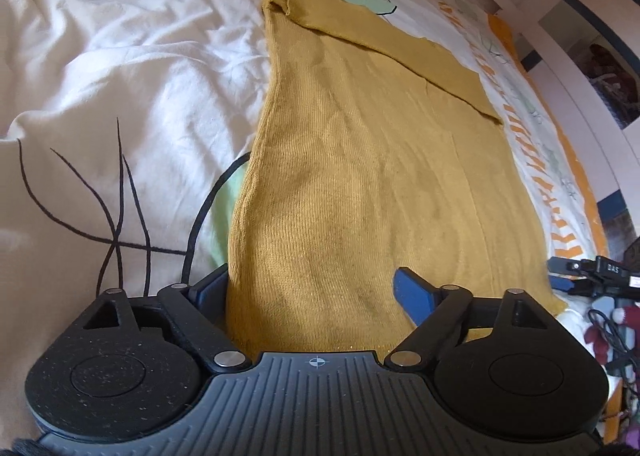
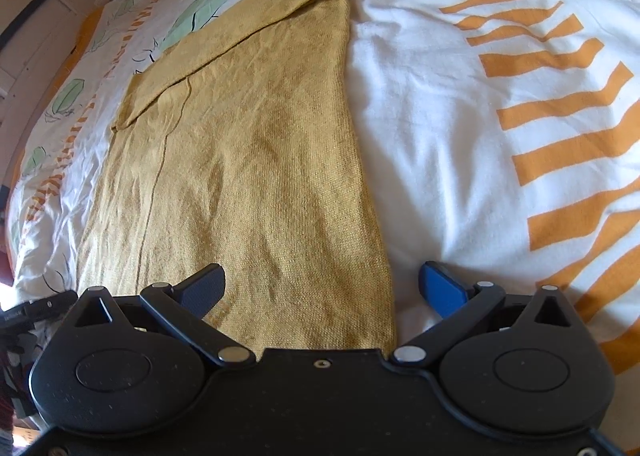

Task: Fold small clothes
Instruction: 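Move both grippers to the end of the folded yellow sweater, then grasp the sweater end with the left gripper while the right gripper grasps beside it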

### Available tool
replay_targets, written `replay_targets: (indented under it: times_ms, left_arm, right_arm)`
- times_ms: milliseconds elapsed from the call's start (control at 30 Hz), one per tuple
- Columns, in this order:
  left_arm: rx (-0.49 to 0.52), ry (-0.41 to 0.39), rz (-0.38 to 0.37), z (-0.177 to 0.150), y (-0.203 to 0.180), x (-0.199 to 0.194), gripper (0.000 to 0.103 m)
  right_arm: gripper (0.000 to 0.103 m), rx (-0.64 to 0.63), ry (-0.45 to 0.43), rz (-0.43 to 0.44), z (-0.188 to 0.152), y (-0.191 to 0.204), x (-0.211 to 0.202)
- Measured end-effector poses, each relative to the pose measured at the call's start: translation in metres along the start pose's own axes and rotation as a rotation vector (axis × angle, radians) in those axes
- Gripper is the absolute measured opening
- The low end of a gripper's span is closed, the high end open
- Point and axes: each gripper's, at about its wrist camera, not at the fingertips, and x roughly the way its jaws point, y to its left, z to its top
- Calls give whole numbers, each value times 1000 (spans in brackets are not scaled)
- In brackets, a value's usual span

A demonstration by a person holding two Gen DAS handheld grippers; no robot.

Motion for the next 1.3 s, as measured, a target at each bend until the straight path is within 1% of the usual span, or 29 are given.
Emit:
replay_targets:
  times_ms: [133,300,367,400,467,567,633,700,800,833,867,900,933,967,1000,1133,1300]
  left_arm:
    - [-16,-1,-23,-4,4,-3,78]
    - [-11,-6,-15,-4,2,0,78]
    - [-14,-10,-14,-4,2,-1,75]
    - [-18,-14,-10,-4,3,-1,73]
    - [-36,-26,9,-5,6,-3,53]
    - [-76,-36,4,-5,12,-4,44]
    - [-93,-38,6,-5,14,-4,41]
    - [-89,-38,12,-5,13,-5,39]
    - [-77,-34,19,-5,10,-5,35]
    - [-79,-33,16,-6,10,-6,32]
    - [-86,-33,9,-6,12,-6,24]
    - [-97,-32,1,-7,13,-7,20]
    - [-107,-34,-13,-8,14,-8,13]
    - [-114,-42,-25,-9,15,-9,9]
    - [-118,-51,-32,-10,15,-11,6]
    - [-134,-106,-53,-11,14,-19,6]
    - [-176,-202,-86,-6,13,-31,4]
  right_arm:
    - [103,21,61,58,3,-4,-1]
    - [103,22,134,127,6,-7,-2]
    - [103,22,151,150,6,-8,-3]
    - [103,21,159,160,6,-8,-3]
    - [103,17,168,172,6,-9,-3]
    - [103,7,165,175,4,-8,-5]
    - [100,-6,162,162,4,-5,-5]
    - [95,-16,156,150,3,-4,-5]
    - [80,-22,149,135,2,-3,-5]
    - [71,-21,149,130,1,-3,-5]
    - [59,-18,150,131,1,-4,-4]
    - [51,-13,154,135,0,-5,-4]
    - [30,-8,160,144,-1,-6,-3]
    - [21,-7,161,152,-2,-5,-3]
    - [21,-12,155,155,-2,-5,-4]
    - [19,-21,103,207,-1,-1,-12]
    - [17,9,-41,308,2,-6,-33]
